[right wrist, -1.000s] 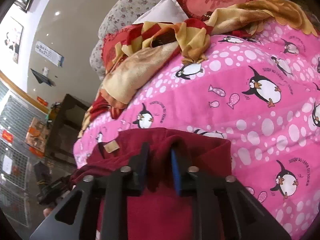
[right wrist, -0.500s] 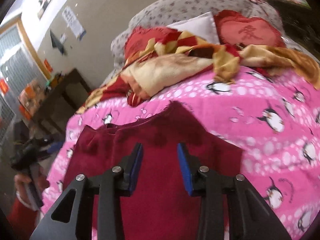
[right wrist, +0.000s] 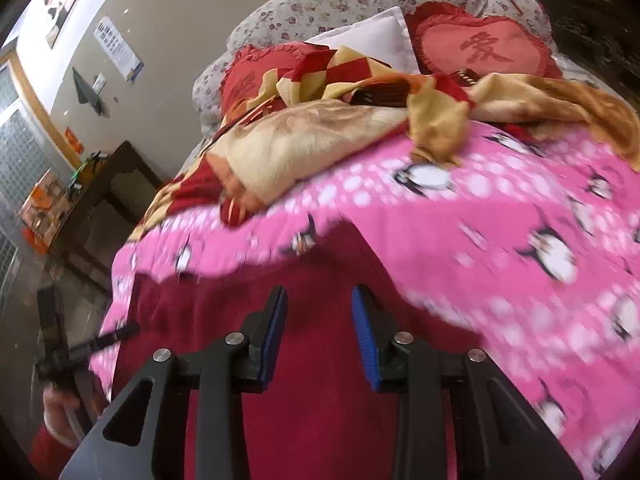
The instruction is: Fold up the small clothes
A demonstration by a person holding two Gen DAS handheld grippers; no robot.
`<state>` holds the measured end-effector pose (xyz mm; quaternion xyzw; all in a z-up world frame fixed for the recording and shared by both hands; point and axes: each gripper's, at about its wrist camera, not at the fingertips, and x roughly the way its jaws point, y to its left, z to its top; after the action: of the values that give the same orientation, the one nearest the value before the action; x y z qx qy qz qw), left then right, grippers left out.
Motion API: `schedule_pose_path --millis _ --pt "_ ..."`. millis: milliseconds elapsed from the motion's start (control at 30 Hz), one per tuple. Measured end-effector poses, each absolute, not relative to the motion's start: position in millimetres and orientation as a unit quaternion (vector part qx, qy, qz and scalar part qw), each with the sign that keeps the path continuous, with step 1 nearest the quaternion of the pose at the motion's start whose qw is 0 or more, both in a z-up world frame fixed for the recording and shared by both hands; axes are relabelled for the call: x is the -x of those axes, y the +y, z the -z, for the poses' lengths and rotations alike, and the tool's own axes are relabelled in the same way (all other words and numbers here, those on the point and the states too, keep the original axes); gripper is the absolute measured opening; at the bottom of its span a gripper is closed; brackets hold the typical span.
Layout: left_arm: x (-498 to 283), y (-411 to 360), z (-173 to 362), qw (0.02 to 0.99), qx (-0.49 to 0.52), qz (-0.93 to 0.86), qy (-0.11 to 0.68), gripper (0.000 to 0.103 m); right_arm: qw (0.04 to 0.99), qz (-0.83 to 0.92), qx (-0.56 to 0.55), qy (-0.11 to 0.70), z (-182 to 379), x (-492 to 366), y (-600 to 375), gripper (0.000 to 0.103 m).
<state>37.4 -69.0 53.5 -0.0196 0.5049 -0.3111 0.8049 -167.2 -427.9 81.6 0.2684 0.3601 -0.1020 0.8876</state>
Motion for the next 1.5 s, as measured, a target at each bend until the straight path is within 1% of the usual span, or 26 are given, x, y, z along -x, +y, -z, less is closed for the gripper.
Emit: schedule_pose_path --millis 100,200,367,533,567,600,633,667,700,733,767,800,833,867,900,967,1000,1067,1133,1233,1367,1433,1500 --pt "-18.5 -50.1 -63.9 0.801 0.024 0.33 0.5 0.089 0.886 0.089 -0.267 0.368 -83.1 214.3 -418.9 0.041" --pt "7.9 -24.7 -69.8 0.799 0.023 0.346 0.491 0.089 0.878 0.085 -0.27 0.386 -72.0 253.3 -405.2 0.041" --pt "43.4 3.2 -57.7 0.781 0.019 0.368 0.504 0.089 0.863 0.082 -0.273 0.417 -44.7 287.0 -382.7 0.041" --pt "64.5 8.1 -42.0 0.766 0.005 0.38 0.519 0.089 0.855 0.1 -0.29 0.418 -27.8 303.8 -376.0 0.042" --pt "66.0 7.8 -39.8 0.762 0.007 0.384 0.521 0.087 0.854 0.103 -0.293 0.417 -26.8 306.1 -376.4 0.043" --pt "66.5 7.7 -38.6 0.76 0.01 0.386 0.522 0.085 0.853 0.105 -0.298 0.415 -25.9 308.3 -376.9 0.043" --pt "67.8 7.2 -37.2 0.757 0.012 0.391 0.524 0.08 0.852 0.104 -0.305 0.413 -25.0 309.8 -377.6 0.043" --pt "68.5 4.5 -35.7 0.752 0.011 0.397 0.526 0.071 0.851 0.103 -0.308 0.413 -24.6 310.2 -379.2 0.043" --pt "69.2 2.1 -35.0 0.75 0.007 0.401 0.526 0.065 0.851 0.101 -0.31 0.412 -24.8 310.2 -378.7 0.043" --pt "70.6 -2.1 -33.7 0.747 -0.005 0.406 0.527 0.053 0.852 0.098 -0.31 0.41 -25.0 309.6 -377.7 0.043" --pt "71.3 -5.5 -32.3 0.744 -0.015 0.41 0.527 0.044 0.854 0.094 -0.31 0.406 -24.8 309.1 -376.4 0.043" --pt "71.4 -6.8 -31.0 0.744 -0.02 0.409 0.528 0.042 0.856 0.092 -0.311 0.404 -24.0 308.5 -374.8 0.041" --pt "70.1 -7.3 -29.9 0.743 -0.022 0.408 0.53 0.039 0.856 0.09 -0.312 0.402 -22.4 306.3 -373.9 0.034" --pt "68.5 -6.7 -29.4 0.741 -0.019 0.409 0.532 0.033 0.855 0.086 -0.315 0.402 -19.9 302.4 -373.0 0.029" --pt "67.1 -4.8 -29.6 0.739 -0.015 0.411 0.534 0.03 0.855 0.087 -0.315 0.403 -18.2 300.0 -372.5 0.028" --pt "66.1 -0.2 -32.6 0.736 -0.015 0.415 0.535 0.014 0.857 0.087 -0.308 0.403 -18.6 297.7 -371.0 0.02" --pt "66.6 2.3 -36.3 0.734 -0.016 0.421 0.533 0.01 0.859 0.086 -0.306 0.401 -21.1 298.5 -370.8 0.019" --pt "69.3 7.0 -45.5 0.742 -0.035 0.423 0.519 0.008 0.864 0.082 -0.303 0.393 -30.1 302.0 -372.4 0.015" --pt "71.0 11.3 -51.3 0.743 -0.043 0.431 0.511 0.008 0.869 0.077 -0.305 0.381 -40.2 307.3 -375.2 0.013" --pt "70.0 13.9 -43.5 0.742 -0.046 0.424 0.518 0.008 0.871 0.068 -0.308 0.377 -46.9 312.0 -376.5 0.013" --pt "69.2 22.9 -23.8 0.735 -0.031 0.406 0.543 0.008 0.858 0.093 -0.292 0.412 -26.3 307.2 -373.2 0.013" --pt "68.5 28.5 -25.8 0.737 -0.023 0.403 0.543 0.008 0.853 0.094 -0.301 0.416 -18.6 310.2 -375.7 0.013" --pt "69.8 30.2 -35.1 0.742 -0.025 0.404 0.535 0.009 0.852 0.092 -0.311 0.412 -22.2 312.5 -379.8 0.013"
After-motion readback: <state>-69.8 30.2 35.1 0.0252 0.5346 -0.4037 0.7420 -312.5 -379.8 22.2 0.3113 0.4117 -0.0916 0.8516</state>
